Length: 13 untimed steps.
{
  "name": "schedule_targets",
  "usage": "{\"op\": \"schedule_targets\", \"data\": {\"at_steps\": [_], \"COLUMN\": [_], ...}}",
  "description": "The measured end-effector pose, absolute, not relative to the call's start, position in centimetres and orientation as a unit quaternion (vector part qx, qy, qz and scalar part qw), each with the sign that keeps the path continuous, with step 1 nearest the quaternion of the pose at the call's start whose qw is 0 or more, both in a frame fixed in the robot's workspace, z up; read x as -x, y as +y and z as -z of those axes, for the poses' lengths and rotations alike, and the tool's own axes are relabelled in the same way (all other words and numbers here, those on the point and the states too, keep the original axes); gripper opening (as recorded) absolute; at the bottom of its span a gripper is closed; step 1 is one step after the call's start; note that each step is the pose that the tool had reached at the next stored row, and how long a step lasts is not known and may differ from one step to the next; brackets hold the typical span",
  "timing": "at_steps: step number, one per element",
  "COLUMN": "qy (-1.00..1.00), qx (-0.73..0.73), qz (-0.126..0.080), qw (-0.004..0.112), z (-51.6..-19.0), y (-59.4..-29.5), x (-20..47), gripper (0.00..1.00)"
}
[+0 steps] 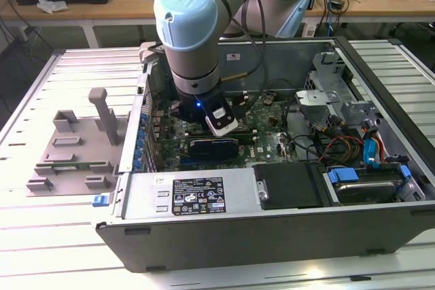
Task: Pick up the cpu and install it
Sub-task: 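Install the second cpu locking lever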
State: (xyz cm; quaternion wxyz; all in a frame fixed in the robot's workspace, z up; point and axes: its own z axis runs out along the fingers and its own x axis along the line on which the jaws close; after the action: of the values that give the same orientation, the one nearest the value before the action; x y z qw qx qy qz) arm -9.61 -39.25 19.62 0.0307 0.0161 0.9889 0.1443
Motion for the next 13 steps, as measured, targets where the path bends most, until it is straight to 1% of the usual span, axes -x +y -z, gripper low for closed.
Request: {"op": "schedule_targets", "data": {"at_steps": [5,9,13], "qy": [0.989,0.990,0.993], "qx": [-0.016,-0.016,-0.018], "qz": [-0.143,-0.135,-0.112], "qw": [0.031,0.031,0.027], "z": [-20.4,-22.2,-22.6], "y": [-39.2,-39.1,-39.2], "x": [9.6,9.6,9.5], "gripper": [0.11,0.11,0.11]}}
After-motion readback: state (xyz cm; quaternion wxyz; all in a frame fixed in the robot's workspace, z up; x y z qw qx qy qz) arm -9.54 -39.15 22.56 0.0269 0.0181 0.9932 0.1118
